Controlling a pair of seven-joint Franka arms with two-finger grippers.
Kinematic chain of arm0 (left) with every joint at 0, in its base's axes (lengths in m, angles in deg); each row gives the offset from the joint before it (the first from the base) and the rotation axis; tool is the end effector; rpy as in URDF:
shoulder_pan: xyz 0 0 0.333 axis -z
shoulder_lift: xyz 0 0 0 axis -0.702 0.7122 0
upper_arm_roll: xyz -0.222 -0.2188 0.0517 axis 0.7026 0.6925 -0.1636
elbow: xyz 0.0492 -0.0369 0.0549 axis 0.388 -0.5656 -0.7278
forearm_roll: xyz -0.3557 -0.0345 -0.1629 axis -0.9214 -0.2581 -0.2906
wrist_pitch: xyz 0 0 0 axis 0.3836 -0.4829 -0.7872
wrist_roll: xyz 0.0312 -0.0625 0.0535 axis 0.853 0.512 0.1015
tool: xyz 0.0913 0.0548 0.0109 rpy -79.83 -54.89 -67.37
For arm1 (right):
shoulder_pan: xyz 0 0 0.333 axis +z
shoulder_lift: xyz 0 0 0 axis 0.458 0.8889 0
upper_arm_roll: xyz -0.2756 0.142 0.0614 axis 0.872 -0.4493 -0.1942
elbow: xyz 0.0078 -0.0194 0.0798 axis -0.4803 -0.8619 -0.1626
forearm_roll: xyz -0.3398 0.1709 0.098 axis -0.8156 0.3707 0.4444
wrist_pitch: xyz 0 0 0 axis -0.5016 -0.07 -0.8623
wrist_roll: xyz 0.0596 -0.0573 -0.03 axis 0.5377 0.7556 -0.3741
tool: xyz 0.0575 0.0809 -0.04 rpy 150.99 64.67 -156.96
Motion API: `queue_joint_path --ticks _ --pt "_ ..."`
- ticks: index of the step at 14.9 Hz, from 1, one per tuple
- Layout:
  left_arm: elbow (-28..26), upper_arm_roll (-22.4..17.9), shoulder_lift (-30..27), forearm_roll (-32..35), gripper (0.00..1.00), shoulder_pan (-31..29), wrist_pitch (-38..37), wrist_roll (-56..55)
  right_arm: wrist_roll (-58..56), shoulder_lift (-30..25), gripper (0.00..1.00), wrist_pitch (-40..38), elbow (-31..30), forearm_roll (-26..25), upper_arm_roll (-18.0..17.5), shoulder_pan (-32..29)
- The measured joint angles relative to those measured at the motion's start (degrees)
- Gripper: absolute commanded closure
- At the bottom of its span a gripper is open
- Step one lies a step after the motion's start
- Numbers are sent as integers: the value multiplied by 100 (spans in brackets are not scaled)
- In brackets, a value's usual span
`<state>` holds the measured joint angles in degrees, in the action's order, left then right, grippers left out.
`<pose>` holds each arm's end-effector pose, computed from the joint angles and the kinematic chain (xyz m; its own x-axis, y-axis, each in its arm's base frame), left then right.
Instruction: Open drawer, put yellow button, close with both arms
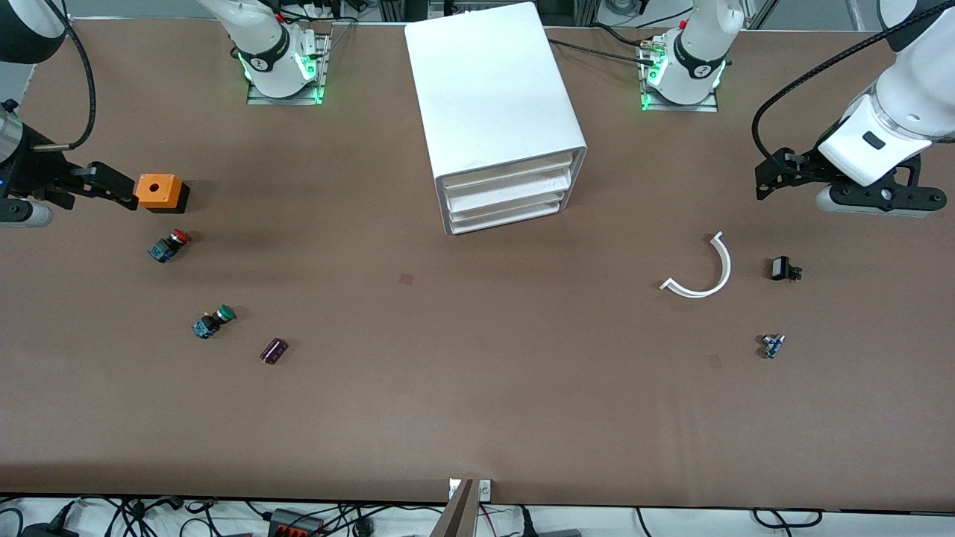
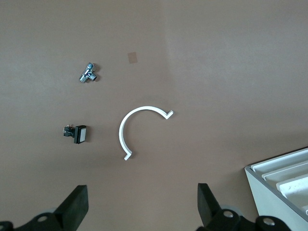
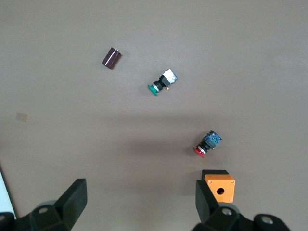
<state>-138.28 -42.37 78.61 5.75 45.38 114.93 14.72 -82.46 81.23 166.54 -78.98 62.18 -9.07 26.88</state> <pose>0.5458 -0.0579 0.5748 0.9984 -0.0531 -0.0200 -0.0531 -0.9986 -0.0025 0.5722 -0.0112 0.5725 0.9997 0.0076 -0.0239 0.0083 -0.9996 0.0281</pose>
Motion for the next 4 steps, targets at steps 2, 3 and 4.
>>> queue_joint_path --ticks 2,3,4 --pt "0 2 0 0 0 0 -2 0 0 -12 0 -11 -26 1 0 0" --pt "0 3 0 0 0 0 -2 0 0 -32 0 -11 -58 1 0 0" --pt "0 4 0 0 0 0 -2 0 0 -70 0 -11 -116 1 0 0"
